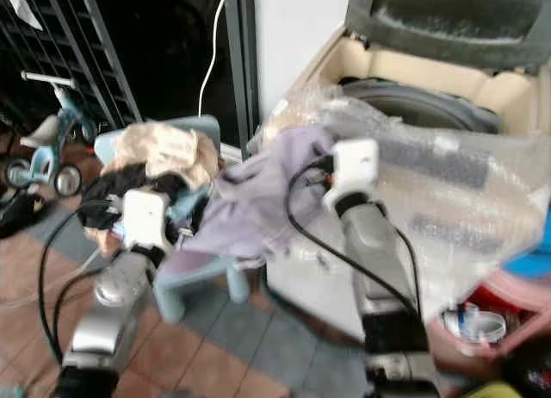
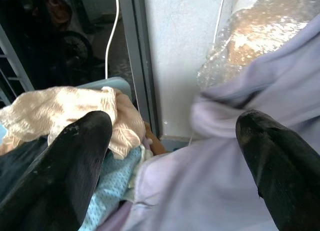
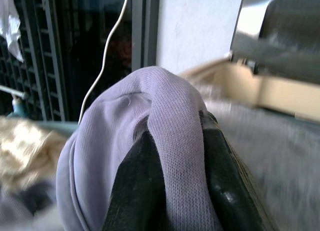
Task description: Clothes washing
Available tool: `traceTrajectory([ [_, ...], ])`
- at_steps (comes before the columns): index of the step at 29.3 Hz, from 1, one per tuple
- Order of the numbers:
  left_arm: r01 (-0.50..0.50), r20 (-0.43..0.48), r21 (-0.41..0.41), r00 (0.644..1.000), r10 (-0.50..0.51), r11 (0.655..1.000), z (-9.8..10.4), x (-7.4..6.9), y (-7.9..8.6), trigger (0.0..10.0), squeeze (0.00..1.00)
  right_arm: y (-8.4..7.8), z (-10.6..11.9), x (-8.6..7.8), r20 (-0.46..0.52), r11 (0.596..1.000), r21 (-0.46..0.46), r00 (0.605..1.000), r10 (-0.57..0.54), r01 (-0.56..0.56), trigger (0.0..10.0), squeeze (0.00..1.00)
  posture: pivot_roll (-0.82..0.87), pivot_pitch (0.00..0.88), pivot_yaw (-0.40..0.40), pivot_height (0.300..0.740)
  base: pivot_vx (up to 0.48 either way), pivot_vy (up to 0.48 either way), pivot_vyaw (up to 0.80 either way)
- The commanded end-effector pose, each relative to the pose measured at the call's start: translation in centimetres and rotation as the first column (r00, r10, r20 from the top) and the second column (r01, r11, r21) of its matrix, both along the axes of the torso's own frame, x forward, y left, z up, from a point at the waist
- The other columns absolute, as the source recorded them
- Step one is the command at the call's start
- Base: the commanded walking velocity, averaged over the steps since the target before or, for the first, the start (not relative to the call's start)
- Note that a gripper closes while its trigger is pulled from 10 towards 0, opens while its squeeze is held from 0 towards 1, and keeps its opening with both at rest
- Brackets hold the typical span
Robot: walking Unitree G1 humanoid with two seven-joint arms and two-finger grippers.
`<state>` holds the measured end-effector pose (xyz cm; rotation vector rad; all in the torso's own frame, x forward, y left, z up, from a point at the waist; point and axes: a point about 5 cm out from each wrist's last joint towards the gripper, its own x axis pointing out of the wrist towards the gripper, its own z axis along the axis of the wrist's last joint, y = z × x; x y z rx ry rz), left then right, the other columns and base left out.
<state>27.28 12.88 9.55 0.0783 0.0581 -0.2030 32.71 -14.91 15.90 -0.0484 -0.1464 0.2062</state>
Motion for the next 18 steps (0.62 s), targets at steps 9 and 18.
traceTrajectory([
  [9,-0.047,0.008,-0.003,0.999,0.048,0.999,0.2,0.3,0.8,10.0,0.00,0.7,7.8,2.7,0.273,0.988,-0.141,0.957,0.096,-0.059,10.0,0.00,0.00,0.000,-0.002,0.740,0.135,0.000,-0.80],
  [18,-0.042,0.010,-0.006,0.999,0.042,0.999,0.2,0.5,0.4,10.0,0.00,-0.8,15.2,5.8,0.421,0.984,-0.177,0.904,0.079,-0.003,10.0,0.00,-0.01,0.000,-0.007,0.740,0.000,0.000,-0.75],
])
